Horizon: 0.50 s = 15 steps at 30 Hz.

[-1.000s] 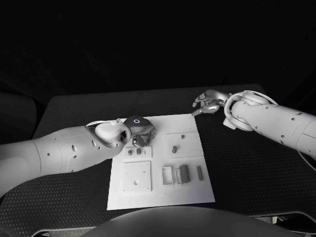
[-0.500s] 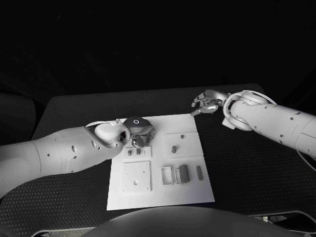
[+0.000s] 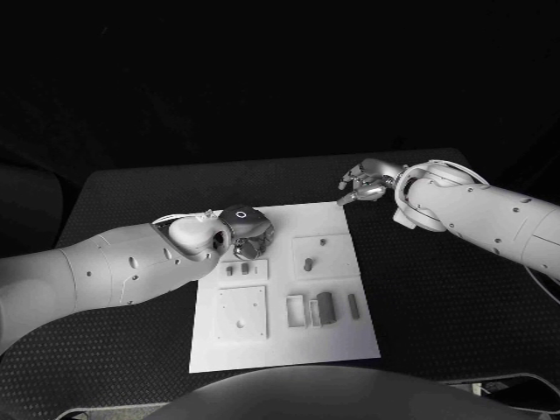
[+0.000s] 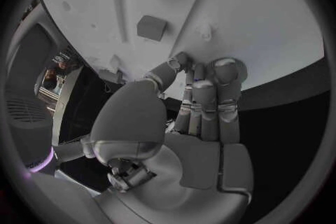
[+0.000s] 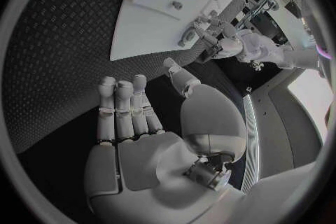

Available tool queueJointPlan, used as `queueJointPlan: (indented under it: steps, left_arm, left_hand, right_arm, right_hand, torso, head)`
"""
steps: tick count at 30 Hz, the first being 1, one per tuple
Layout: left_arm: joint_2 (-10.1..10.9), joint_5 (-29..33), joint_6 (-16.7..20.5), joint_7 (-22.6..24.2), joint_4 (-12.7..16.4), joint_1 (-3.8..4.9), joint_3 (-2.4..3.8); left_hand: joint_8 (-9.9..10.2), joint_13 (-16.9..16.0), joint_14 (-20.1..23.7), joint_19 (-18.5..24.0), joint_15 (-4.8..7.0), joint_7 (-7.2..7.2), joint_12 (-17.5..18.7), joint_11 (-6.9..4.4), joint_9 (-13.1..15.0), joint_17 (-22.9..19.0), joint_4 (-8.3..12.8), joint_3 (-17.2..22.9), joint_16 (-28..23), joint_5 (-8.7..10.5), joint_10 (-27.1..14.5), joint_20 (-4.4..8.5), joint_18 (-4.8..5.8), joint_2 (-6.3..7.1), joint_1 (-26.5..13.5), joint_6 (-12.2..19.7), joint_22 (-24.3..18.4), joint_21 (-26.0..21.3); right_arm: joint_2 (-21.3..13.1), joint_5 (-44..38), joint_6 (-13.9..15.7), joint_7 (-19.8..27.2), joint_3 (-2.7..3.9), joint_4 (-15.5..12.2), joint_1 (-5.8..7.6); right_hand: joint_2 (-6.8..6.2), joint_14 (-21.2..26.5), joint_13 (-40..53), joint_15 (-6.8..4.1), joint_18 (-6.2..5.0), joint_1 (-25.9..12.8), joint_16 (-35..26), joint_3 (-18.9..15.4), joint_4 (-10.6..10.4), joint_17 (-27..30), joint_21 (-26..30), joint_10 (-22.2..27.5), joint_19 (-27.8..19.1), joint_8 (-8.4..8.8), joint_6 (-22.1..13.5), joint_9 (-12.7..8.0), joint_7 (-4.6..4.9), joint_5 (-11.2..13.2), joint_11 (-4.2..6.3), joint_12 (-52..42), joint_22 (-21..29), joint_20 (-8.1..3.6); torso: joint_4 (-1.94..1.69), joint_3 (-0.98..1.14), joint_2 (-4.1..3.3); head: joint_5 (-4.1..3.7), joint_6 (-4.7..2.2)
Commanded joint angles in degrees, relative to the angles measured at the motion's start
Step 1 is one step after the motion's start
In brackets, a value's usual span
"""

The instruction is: Assemble the parts on the task board

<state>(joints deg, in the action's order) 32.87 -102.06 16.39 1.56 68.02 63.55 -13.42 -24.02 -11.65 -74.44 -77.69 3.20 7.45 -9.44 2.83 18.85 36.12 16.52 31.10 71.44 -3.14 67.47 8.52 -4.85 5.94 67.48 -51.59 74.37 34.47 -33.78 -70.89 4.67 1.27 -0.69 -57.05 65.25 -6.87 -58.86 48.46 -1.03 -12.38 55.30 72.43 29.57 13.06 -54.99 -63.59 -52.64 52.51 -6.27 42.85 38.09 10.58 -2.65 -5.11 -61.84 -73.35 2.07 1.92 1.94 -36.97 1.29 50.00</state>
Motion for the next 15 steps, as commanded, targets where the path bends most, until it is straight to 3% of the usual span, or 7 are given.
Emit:
queueJointPlan:
  steps: [1,15]
  left_arm:
    - [-0.2,-0.3,-0.4,-0.2,-0.3,-0.32,-0.14]
    - [-0.2,-0.1,-1.5,0.1,-0.2,-0.40,-0.14]
  left_hand:
    - [0.0,0.0,0.2,0.1,0.00,0.12,0.1,0.44,0.1,-0.1,0.0,0.3,0.4,0.28,1.1,0.28,-4.45,-0.70,0.1,-0.3,0.1,0.0]
    - [-0.4,-0.9,0.2,0.0,0.21,0.27,-0.5,0.21,0.4,-0.3,0.1,0.4,0.6,0.27,3.1,0.35,-4.41,-0.99,0.2,-2.1,0.4,-0.1]
  right_arm:
    - [0.1,-0.2,-0.5,0.4,0.02,0.0,-0.01]
    - [0.1,-0.2,-0.6,0.4,0.02,0.0,-0.01]
  right_hand:
    - [-0.02,-0.1,-0.1,-0.23,-2.62,-0.6,0.4,-0.1,-0.4,0.1,0.3,0.4,0.0,-0.22,-0.3,-0.1,0.86,-0.1,0.17,-0.3,0.0,-0.54]
    - [-0.02,-0.1,-0.1,-0.23,-2.62,-0.6,0.4,0.0,-0.3,0.1,0.3,0.4,0.0,-0.23,-0.3,-0.1,0.86,-0.1,0.17,-0.3,0.0,-0.54]
  torso:
    - [0.01,0.00,-0.01]
    - [-0.01,0.00,0.01]
  head:
    - [-0.04,0.00]
    - [-0.15,0.00]
